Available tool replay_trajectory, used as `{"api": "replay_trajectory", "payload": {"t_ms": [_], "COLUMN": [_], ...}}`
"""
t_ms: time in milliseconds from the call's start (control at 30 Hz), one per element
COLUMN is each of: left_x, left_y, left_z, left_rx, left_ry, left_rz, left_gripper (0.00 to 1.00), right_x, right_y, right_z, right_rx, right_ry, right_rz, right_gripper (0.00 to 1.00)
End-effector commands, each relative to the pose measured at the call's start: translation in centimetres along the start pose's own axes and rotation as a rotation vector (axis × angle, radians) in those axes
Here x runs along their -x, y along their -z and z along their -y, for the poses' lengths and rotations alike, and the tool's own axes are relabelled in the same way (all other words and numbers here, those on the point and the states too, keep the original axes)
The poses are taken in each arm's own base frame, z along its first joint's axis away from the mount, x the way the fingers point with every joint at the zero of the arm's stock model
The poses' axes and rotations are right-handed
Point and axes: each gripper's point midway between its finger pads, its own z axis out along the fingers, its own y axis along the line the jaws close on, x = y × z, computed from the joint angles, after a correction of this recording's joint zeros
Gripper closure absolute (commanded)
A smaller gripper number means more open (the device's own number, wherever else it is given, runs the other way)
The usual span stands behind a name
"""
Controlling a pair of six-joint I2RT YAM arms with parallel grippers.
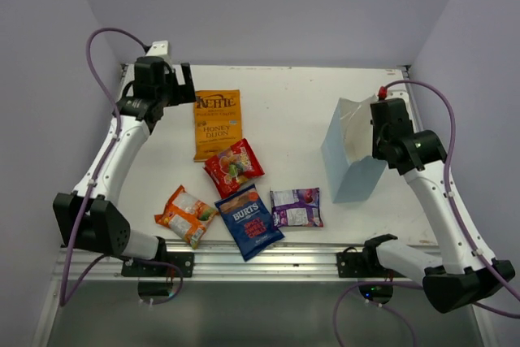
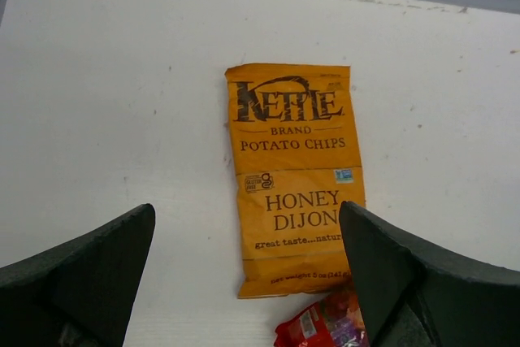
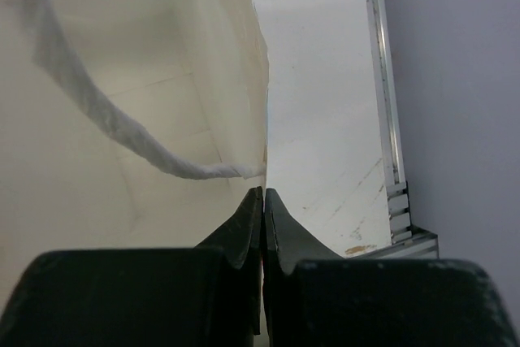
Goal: Place the snacks into the paper bag
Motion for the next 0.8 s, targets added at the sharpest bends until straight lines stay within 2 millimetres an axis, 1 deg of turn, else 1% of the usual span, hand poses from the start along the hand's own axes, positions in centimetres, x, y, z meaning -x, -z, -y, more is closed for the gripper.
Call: {"api": "replay_trajectory", "payload": {"t_ms": [0, 33, 67, 100, 133, 167, 200, 267, 300, 367, 400, 467, 567, 600, 667, 767], "left_x": [-4.6, -6.2, -7.2, -8.9, -10.1, -10.9, -12.4, -13.7, -14.6, -15.2, -15.4, -15.5, -15.7, -16.2, -16.5, -17.5], "left_y": [-4.4, -5.2, -6.0, -7.6, -8.3, -9.0, -10.5, -11.7, -12.9, -13.9, -14.7, -15.6, -16.4, -16.8, -17.2, -18.0], "left_z": [-1.9, -2.1, -2.3, -2.5, -2.6, -2.7, -2.7, -2.7, -2.3, -1.8, -1.6, -1.6, -1.2, -1.1, -0.8, -0.3], "left_rx": [0.102, 0.111, 0.120, 0.127, 0.131, 0.134, 0.135, 0.130, 0.107, 0.078, 0.067, 0.066, 0.045, 0.037, 0.023, -0.003], "left_ry": [-0.026, -0.030, -0.028, -0.024, -0.022, -0.014, -0.009, -0.004, 0.005, 0.013, 0.020, 0.026, 0.031, 0.031, 0.039, 0.056], "left_rz": [-0.099, -0.138, -0.161, -0.196, -0.223, -0.238, -0.264, -0.282, -0.287, -0.288, -0.279, -0.263, -0.260, -0.271, -0.277, -0.289], "left_gripper": [0.01, 0.01, 0.01, 0.00, 0.00, 0.00, 0.00, 0.00, 0.00, 0.00, 0.00, 0.00, 0.00, 0.00, 0.00, 0.00], "right_x": [1.7, 1.7, 1.8, 1.9, 1.8, 2.0, 2.1, 2.3, 2.3, 2.5, 2.6, 2.6, 2.6, 2.6, 2.7, 2.9], "right_y": [0.8, 0.6, 0.5, 0.5, 0.4, 0.3, 0.2, 0.0, 0.1, 0.2, 0.2, 0.3, 0.4, 0.4, 0.4, 0.3], "right_z": [-1.1, -1.4, -1.7, -2.1, -2.4, -2.7, -3.1, -3.5, -3.6, -3.8, -3.8, -3.9, -4.0, -4.1, -4.3, -4.5], "right_rx": [0.090, 0.098, 0.109, 0.129, 0.142, 0.152, 0.170, 0.185, 0.189, 0.200, 0.201, 0.212, 0.222, 0.225, 0.234, 0.240], "right_ry": [-0.025, -0.021, -0.028, -0.028, -0.030, -0.036, -0.035, -0.039, -0.040, -0.039, -0.040, -0.039, -0.040, -0.040, -0.039, -0.039], "right_rz": [0.064, 0.060, 0.066, 0.067, 0.066, 0.075, 0.075, 0.075, 0.076, 0.077, 0.080, 0.081, 0.082, 0.081, 0.083, 0.083], "right_gripper": [1.00, 1.00, 1.00, 1.00, 1.00, 1.00, 1.00, 1.00, 1.00, 1.00, 1.00, 1.00, 1.00, 1.00, 1.00, 1.00]}}
